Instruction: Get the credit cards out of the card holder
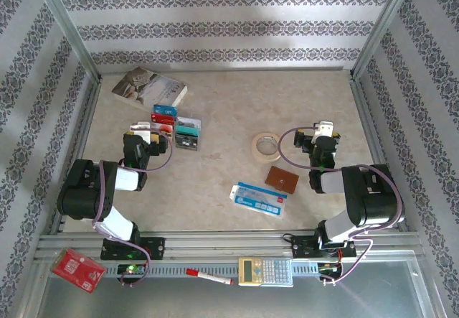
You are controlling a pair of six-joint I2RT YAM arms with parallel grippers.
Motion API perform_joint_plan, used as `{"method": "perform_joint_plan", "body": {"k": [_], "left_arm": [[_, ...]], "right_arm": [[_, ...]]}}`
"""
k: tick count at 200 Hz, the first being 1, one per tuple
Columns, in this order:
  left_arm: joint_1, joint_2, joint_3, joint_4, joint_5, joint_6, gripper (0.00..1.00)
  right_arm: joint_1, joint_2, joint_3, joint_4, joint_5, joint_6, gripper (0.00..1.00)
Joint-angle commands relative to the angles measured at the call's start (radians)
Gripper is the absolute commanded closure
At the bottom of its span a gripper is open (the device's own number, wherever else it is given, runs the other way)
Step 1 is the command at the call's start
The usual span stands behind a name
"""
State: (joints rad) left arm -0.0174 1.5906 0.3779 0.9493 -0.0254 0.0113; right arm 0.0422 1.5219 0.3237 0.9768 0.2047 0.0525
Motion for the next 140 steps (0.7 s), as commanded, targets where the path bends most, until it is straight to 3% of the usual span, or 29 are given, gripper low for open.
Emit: {"method": "perform_joint_plan", "body": {"k": [1,140], "left_arm": [[0.012,0.002,0.008,0.003,0.016,-0.005,0.0],[0.013,0.003,0.009,0.0,0.008,-0.012,0.0]], "right_arm": [[0.008,0.011,0.015,0.014,0.01,-0.002,0.02],[0.005,0.012,0.014,0.011,0.004,0.001,0.02]]}}
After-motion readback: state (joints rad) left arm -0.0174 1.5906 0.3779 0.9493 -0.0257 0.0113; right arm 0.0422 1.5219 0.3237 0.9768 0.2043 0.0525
